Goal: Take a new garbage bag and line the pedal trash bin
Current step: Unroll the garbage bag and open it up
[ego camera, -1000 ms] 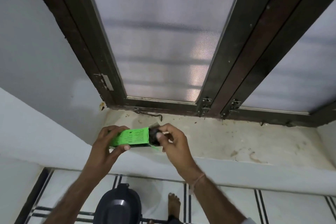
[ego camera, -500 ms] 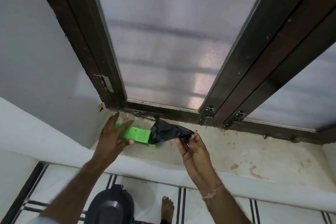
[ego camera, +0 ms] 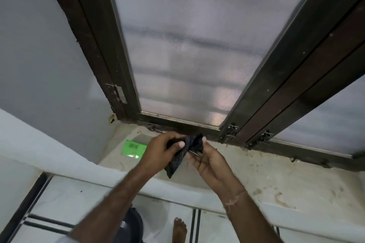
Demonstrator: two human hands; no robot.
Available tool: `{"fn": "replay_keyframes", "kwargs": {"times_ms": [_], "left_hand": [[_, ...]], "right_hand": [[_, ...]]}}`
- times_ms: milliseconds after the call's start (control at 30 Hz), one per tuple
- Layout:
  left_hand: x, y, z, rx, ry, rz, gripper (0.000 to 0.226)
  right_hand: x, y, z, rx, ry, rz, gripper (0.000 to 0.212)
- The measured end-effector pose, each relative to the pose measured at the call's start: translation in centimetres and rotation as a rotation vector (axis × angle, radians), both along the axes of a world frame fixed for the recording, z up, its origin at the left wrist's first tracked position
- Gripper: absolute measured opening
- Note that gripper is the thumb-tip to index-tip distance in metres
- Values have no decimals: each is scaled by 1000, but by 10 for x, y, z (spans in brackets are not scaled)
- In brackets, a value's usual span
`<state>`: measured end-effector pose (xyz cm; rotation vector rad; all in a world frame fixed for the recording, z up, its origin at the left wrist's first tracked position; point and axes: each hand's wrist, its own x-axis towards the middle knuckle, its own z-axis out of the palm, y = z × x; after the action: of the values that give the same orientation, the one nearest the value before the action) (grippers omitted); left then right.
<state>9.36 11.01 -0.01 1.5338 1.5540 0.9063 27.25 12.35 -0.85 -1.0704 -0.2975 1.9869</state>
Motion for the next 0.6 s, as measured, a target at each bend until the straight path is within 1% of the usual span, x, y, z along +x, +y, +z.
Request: {"fn": "replay_keyframes", "kwargs": {"times_ms": [67,100,200,233,300,367,433,467,567,600], "left_hand": [[4,4,1,-69,-149,118,7],[8,6,3,-100,-214,174,8],[22,10,11,-205,-434,397,14],[25,11,14,-257,-521,469,16],[32,12,20,-371,-650,545,17],[34,10,24,-432,-666,525,15],[32,5,26,-453,-648,461,18],[31,1,28,-462,-647,431,19],[26,-11,34,-462,-715,359,12],[23,-16,34,-439,-711,341,22]], "right_hand": [[-4,1,4,67,4,7,41],[-6,1,6,112,-38,9,43],[-13,-6,10,277,-334,29,50],[-16,-9,11,322,-406,20,49],[-19,-13,10,386,-458,2,42],[-21,-14,12,399,-459,-7,38],[-20,-13,13,367,-454,-35,33],[-19,-12,13,347,-452,-42,29],[-14,-11,15,294,-404,12,14],[-14,-12,17,285,-392,34,15]]}}
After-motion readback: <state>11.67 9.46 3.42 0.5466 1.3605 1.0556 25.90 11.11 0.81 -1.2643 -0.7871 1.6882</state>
